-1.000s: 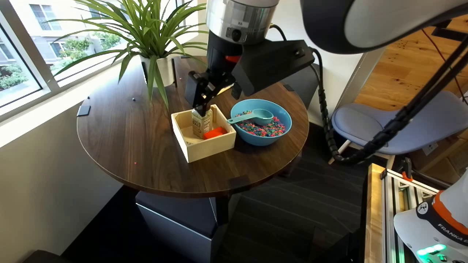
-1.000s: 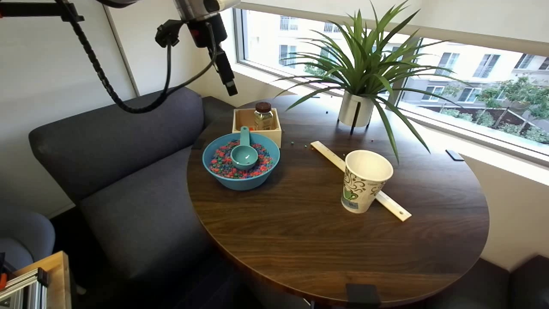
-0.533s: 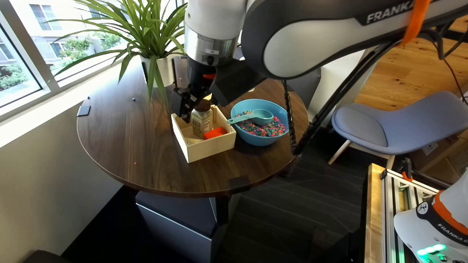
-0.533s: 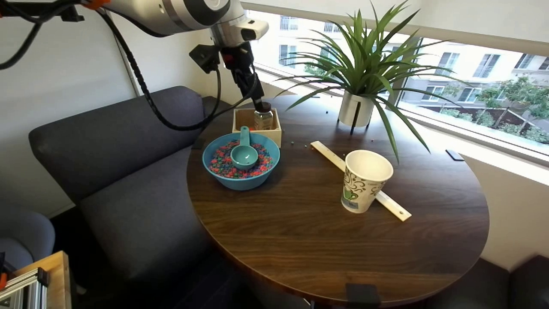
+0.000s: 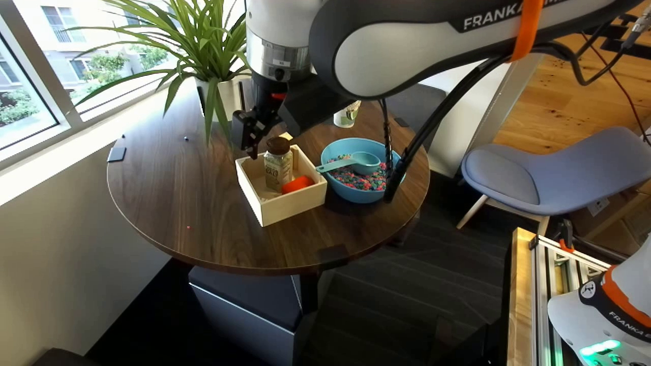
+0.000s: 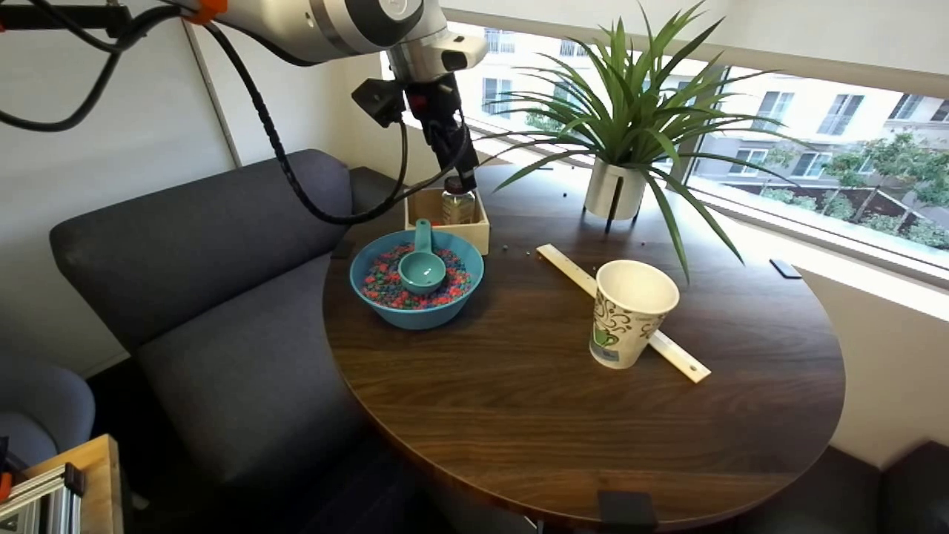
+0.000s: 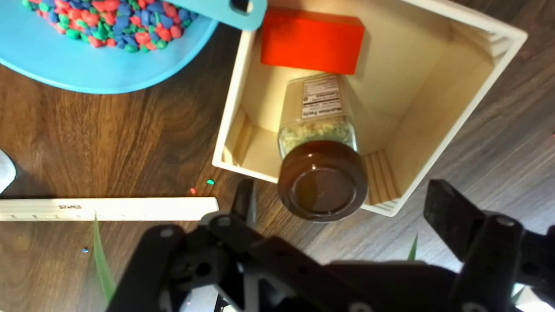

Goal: Remove the glass container from the wooden box, put it on the table and put the paper cup in the wooden box

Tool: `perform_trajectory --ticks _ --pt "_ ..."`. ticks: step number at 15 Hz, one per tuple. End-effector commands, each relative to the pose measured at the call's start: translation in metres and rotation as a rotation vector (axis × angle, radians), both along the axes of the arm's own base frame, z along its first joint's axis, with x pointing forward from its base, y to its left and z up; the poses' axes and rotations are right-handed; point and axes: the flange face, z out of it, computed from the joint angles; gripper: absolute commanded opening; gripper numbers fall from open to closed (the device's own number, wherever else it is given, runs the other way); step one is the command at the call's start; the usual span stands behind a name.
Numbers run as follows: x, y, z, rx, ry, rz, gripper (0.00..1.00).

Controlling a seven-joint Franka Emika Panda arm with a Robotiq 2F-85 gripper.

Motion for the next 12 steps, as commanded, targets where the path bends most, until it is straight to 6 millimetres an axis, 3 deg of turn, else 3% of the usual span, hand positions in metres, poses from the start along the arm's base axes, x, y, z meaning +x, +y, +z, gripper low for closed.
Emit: perform_trajectory --ticks 1,4,12 --pt "0.0 0.0 0.002 -0.001 0.002 0.005 1.0" --pt "0.001 -0.001 0.002 0.0 0.003 0.011 1.0" --pt "0.009 -0.023 -0.025 0.087 0.098 0.11 0.99"
